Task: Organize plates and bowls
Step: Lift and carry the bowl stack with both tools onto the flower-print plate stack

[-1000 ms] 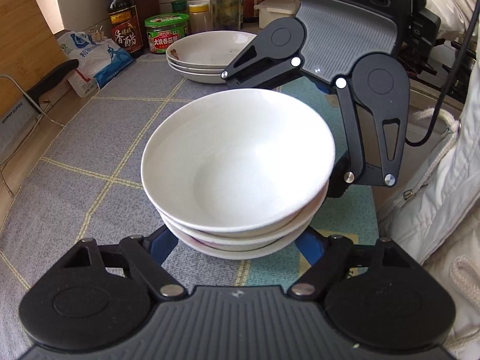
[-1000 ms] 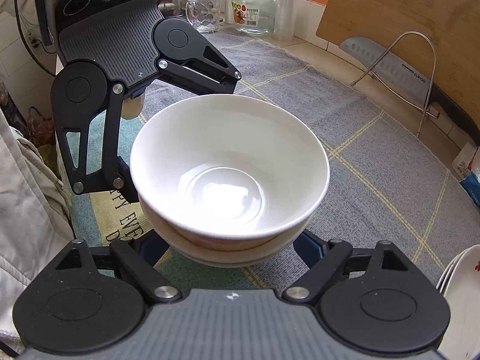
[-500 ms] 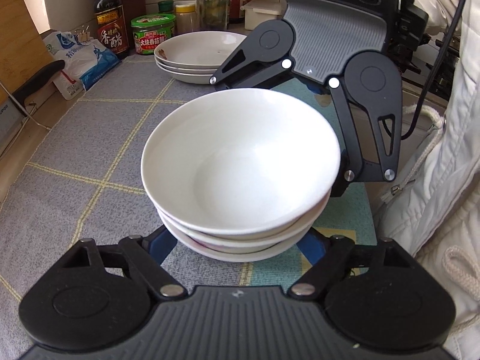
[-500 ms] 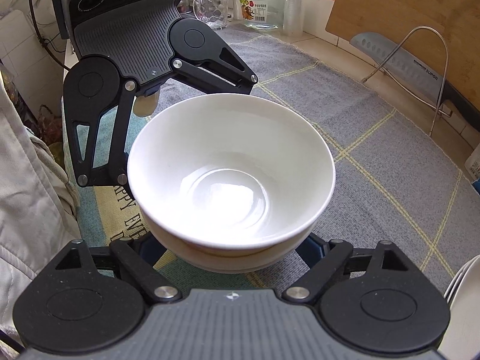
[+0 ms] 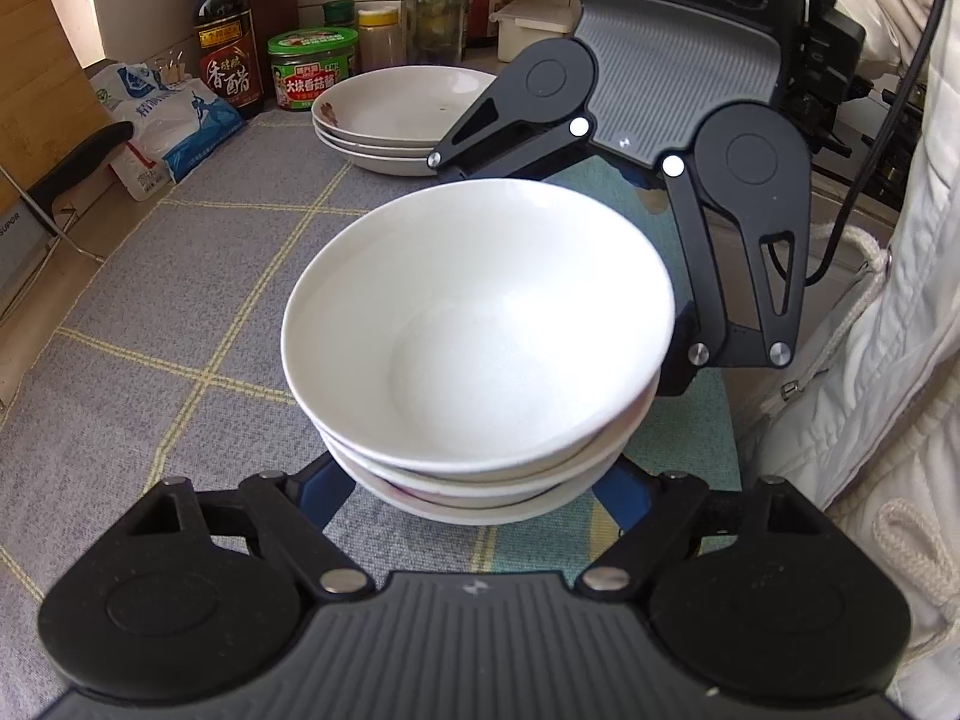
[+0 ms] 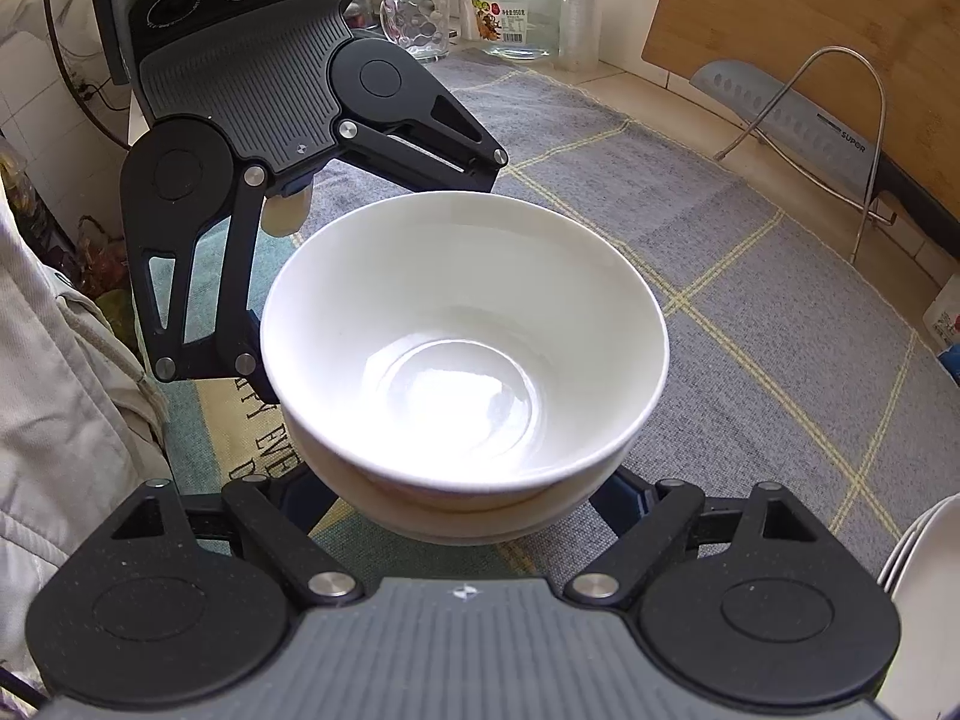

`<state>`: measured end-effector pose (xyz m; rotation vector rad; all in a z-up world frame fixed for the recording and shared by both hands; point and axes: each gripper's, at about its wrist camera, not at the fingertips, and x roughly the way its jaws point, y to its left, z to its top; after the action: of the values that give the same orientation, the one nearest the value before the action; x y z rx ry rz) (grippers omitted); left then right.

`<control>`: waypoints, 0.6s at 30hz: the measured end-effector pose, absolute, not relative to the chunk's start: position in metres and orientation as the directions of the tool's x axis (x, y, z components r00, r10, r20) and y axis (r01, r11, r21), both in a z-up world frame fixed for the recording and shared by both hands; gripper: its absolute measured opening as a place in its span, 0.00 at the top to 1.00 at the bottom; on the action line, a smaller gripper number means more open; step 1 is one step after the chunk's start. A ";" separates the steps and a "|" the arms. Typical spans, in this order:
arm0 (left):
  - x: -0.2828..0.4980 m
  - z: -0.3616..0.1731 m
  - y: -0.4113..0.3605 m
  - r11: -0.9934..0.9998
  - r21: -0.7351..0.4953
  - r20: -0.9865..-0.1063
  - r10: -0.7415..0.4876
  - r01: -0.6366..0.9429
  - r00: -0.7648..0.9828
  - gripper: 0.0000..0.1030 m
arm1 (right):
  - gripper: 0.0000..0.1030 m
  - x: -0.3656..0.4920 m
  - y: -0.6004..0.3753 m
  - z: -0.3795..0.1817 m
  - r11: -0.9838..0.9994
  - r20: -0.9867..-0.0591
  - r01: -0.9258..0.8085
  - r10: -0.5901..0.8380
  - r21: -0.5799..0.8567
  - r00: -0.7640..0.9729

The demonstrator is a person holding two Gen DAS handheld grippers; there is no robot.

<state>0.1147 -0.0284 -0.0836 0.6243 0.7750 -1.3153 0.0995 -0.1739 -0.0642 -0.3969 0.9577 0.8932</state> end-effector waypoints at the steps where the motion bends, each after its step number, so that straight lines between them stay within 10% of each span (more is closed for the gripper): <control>1: 0.114 -0.081 -0.031 0.165 -0.023 -0.794 -0.602 0.986 0.083 0.18 | 0.11 0.100 -0.177 -0.063 0.589 -0.836 -0.805 0.478 0.079 0.268; 18: 0.110 -0.045 -0.126 0.250 0.021 -0.767 -0.617 0.968 0.176 0.18 | 0.12 0.107 -0.275 -0.025 0.541 -0.832 -0.840 0.481 0.034 0.276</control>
<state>0.1102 -0.1258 -0.0445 0.5895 0.7272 -1.2194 0.1067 -0.2745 -0.0250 -0.4623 0.9144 0.9305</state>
